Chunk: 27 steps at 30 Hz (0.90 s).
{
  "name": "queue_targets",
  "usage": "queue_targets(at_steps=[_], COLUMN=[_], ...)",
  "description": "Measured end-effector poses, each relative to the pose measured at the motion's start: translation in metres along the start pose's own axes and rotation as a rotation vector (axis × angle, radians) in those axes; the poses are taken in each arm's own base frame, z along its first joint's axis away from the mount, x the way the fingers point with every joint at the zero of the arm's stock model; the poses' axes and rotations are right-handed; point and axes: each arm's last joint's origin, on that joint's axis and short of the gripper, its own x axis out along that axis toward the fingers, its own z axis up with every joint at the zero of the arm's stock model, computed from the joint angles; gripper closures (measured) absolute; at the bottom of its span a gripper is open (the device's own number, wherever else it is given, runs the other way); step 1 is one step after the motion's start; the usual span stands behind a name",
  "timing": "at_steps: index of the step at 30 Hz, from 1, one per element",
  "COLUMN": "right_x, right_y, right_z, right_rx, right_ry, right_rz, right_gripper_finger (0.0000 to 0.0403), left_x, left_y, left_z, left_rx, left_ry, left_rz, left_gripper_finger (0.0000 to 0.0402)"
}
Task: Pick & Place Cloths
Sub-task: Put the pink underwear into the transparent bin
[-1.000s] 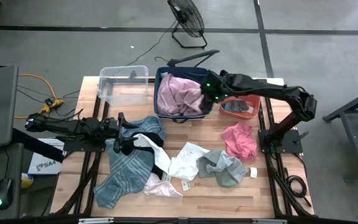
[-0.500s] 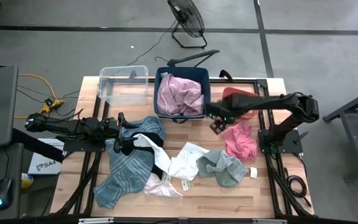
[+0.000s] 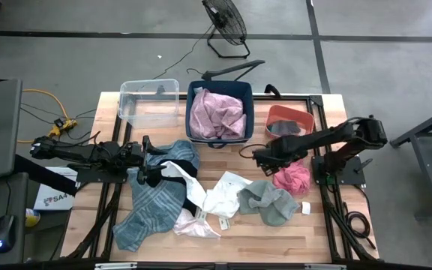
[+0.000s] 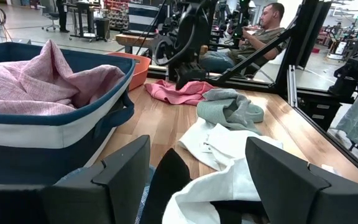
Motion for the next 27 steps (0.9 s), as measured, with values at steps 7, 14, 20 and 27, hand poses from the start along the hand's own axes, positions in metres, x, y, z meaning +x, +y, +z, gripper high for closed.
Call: queue_targets(at_steps=[7,14,20,27], right_x=[0.022,0.022,0.031,0.05], right_y=[-0.006,-0.02,-0.036,-0.046], right_z=[-0.006,-0.01,-0.011,-0.013], right_rx=[0.06,0.1,0.164,0.221], right_ry=[-0.049,-0.108,-0.149,-0.174], right_rz=[-0.013,0.049,0.161,0.226], right_gripper_finger=[0.0149,0.0149,0.0149,0.0149], left_x=[0.0,0.0,0.0,0.0], left_y=[0.0,0.0,0.0,0.0], left_z=[0.0,0.0,0.001,0.001], left_rx=[0.0,0.0,-0.006,-0.006], left_ry=[0.0,-0.001,-0.012,-0.014], left_rz=[0.001,0.0,-0.001,-0.001], left_gripper_finger=[0.0144,0.0144,0.0144,0.0144])
